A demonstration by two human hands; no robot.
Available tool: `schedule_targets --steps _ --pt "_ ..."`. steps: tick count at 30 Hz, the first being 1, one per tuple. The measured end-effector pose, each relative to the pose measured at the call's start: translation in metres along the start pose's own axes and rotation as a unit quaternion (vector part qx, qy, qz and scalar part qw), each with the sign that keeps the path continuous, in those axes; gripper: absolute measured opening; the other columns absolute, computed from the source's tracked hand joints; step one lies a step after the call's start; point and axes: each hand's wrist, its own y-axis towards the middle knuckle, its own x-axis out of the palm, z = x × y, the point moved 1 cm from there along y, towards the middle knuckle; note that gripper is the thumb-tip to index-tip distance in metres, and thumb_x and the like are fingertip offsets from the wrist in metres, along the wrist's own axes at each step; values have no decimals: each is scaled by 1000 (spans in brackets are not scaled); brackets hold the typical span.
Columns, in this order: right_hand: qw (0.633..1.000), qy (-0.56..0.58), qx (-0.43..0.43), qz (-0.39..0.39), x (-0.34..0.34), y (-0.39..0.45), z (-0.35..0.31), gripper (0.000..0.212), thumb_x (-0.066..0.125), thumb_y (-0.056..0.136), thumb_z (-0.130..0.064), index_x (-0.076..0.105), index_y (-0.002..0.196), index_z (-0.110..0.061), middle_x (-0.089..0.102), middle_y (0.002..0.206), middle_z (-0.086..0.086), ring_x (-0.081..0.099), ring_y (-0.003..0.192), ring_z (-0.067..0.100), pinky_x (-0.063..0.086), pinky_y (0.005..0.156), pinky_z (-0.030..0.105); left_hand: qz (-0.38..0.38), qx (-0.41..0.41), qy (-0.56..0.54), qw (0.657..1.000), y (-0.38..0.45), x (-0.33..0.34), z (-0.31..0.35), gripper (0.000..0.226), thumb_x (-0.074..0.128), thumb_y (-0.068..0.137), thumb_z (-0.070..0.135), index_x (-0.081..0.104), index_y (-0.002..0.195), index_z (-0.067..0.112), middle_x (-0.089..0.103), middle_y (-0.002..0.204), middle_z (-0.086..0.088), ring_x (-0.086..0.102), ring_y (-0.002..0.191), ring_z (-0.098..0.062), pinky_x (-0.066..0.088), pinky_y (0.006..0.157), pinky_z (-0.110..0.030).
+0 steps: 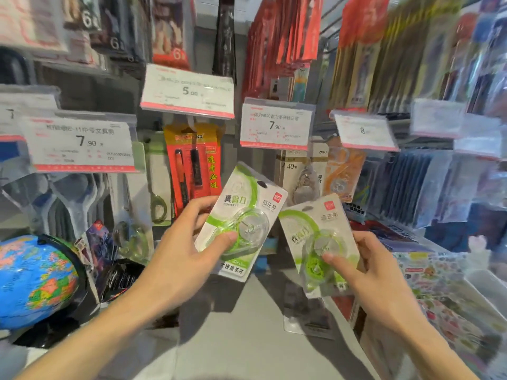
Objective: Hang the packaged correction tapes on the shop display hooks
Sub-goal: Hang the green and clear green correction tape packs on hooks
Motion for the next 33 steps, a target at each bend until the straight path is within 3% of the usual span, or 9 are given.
schedule_targets --steps 4,6,10,12,20,26,29,31,33 --pt "997 24 -73 7 -15 14 -9 26 78 89 -32 61 108 -38 72 102 -33 70 91 -11 50 70 3 29 34 32 999 4 -4 21 49 74 92 27 51 127 52 66 122 38 64 113 12 54 81 -10" --pt "995 37 -96 2 -21 22 -13 27 78 89 -32 60 108 -40 72 103 -33 70 91 -10 50 71 3 48 47 44 997 3 -8 32 49 74 90 29 51 123 57 64 123 39 62 115 14 51 84 -6" --pt "990 61 -122 -20 -30 38 -16 29 78 88 -31 61 111 -38 73 104 -29 72 90 -8 51 70 4 85 63 62 993 -2 -11 46 50 76 90 33 51 123 61 65 125 35 62 117 10 49 94 -24" --pt "989 68 -129 -23 -32 43 -16 29 78 88 -32 61 110 -38 74 103 -28 72 90 -7 51 69 4 89 68 65 992 -5 -10 51 49 73 87 37 52 126 57 66 127 32 63 119 7 49 96 -27" --pt "985 96 -135 -37 -25 50 -14 36 75 77 -49 61 110 -40 75 103 -26 73 90 -6 54 72 8 97 110 100 984 -8 -9 66 49 74 92 29 52 131 48 66 128 31 63 119 8 48 90 -7" --pt "982 103 -150 -46 -12 57 -22 32 76 84 -43 61 112 -38 75 106 -25 73 93 -4 53 74 9 137 137 143 971 -8 -22 84 50 71 87 34 50 129 53 64 123 41 63 112 16 48 76 0" --pt "981 101 -159 -54 -1 62 -31 24 77 90 -36 61 108 -35 75 105 -24 72 92 -4 51 74 7 141 139 167 966 -8 -25 90 51 73 88 35 49 128 54 63 123 43 62 111 17 50 79 -4" --pt "980 104 -158 -55 7 66 -40 24 76 89 -42 59 104 -34 73 102 -26 71 90 -6 50 73 7 143 138 186 962 -8 -27 91 54 77 90 30 48 128 55 61 123 45 61 112 17 52 83 -12" --pt "982 100 -152 -51 13 69 -48 27 75 85 -53 57 99 -37 71 99 -28 67 90 -10 49 69 7 143 138 193 961 -10 -29 92 57 77 90 25 48 126 58 60 123 47 60 112 20 50 84 -9"
